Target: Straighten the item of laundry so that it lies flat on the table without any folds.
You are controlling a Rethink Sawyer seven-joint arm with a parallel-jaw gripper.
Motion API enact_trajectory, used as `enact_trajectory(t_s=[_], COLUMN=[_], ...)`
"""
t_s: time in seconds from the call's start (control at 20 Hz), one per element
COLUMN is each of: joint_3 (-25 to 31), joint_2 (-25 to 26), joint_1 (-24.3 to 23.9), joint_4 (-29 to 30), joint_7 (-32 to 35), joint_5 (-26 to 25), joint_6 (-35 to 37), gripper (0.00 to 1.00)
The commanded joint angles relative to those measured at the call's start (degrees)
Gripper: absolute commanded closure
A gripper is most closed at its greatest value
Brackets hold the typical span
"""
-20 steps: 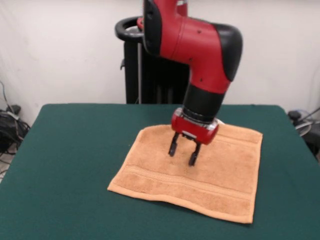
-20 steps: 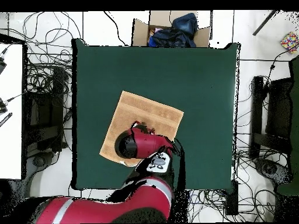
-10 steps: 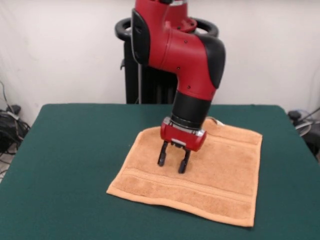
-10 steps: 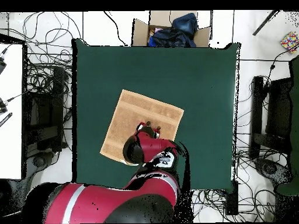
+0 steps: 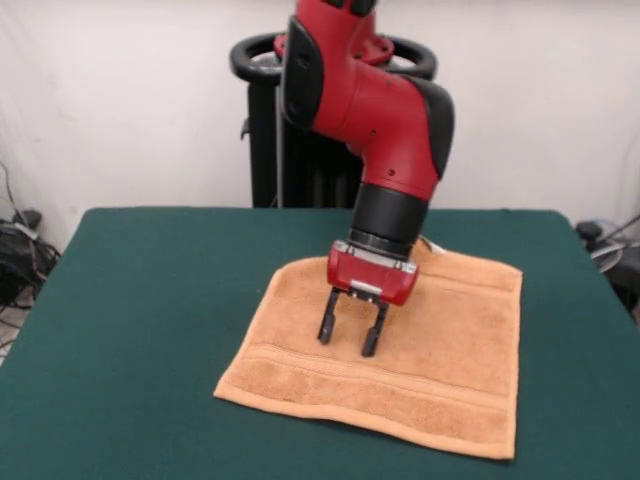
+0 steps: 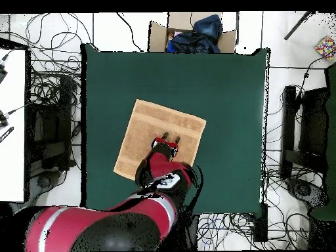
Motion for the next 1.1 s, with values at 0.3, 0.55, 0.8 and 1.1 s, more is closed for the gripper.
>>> enact_trajectory(t_s=[0.3,0.55,0.8,1.1], joint_3=[-3.72,0.16,8.89,13.79], joint_2=[7.73,5.88,1.23,-3.33], joint_1=[5.04,3.07,-1.15,-3.72], joint_4=[-8.19,-9.47,-9.39,-7.46], joint_7=[1.00,1.91,1.68,1.33], joint_5=[10.37,4.97,-0.68,-2.11], joint_6=[-13.45,-8.63,10.16,19.75], gripper=[0.00,0.00,0.00,0.00])
